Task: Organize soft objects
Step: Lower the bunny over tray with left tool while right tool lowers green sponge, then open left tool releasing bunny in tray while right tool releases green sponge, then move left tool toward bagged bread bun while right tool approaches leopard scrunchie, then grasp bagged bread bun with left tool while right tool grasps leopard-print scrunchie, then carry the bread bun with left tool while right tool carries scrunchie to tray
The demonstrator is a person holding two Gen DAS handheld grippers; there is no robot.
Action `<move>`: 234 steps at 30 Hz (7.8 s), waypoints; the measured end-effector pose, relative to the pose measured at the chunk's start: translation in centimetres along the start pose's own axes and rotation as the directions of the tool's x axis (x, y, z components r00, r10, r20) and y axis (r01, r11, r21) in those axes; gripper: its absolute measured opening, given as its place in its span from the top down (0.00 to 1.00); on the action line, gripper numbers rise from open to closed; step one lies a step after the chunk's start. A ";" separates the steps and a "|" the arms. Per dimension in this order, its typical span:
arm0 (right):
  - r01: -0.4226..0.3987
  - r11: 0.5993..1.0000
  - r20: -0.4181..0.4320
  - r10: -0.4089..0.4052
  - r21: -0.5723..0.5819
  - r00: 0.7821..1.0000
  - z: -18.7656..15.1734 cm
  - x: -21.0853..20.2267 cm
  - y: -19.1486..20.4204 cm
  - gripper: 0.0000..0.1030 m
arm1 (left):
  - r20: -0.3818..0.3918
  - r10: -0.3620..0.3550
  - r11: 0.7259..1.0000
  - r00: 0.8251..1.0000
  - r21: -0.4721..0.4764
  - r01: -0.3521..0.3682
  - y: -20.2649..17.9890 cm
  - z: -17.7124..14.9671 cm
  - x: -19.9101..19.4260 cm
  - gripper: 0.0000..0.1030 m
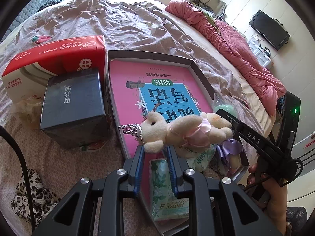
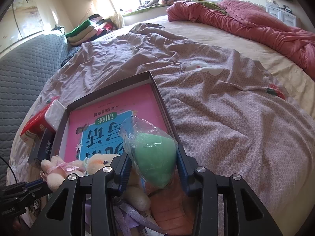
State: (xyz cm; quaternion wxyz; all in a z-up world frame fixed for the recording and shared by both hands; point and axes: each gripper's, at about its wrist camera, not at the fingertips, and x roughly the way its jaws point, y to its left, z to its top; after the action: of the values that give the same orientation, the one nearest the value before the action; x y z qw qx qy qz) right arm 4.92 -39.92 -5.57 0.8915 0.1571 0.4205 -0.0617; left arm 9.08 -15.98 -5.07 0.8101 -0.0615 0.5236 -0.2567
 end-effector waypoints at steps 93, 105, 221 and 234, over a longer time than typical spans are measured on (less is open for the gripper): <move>-0.030 0.969 0.205 0.082 -0.246 0.975 -1.9 -10.8 14.2 0.22 | 0.221 0.203 0.977 0.954 0.020 -0.213 3.5 -0.9 -13.1 0.34; -0.105 0.937 0.125 0.155 -0.333 0.980 -4.0 -10.2 19.2 0.22 | 0.243 0.222 0.975 0.944 -0.049 -0.216 7.8 -0.9 -15.0 0.34; -0.286 0.896 0.171 0.358 -0.340 0.918 -2.3 -10.7 15.9 0.79 | 0.214 0.105 0.993 0.971 0.032 -0.115 5.1 1.9 -12.9 0.52; -0.194 0.976 0.298 0.215 -0.098 0.930 0.6 -12.8 4.1 0.79 | 0.115 0.036 0.993 0.993 0.110 -0.048 -2.8 0.9 -6.9 0.52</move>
State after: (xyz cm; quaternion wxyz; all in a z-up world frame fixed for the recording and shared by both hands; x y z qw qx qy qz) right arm -1.87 -36.48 5.59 0.9522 0.1585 0.2603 0.0218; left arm 6.68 -15.22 1.99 0.8456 -0.0190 0.4630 -0.2649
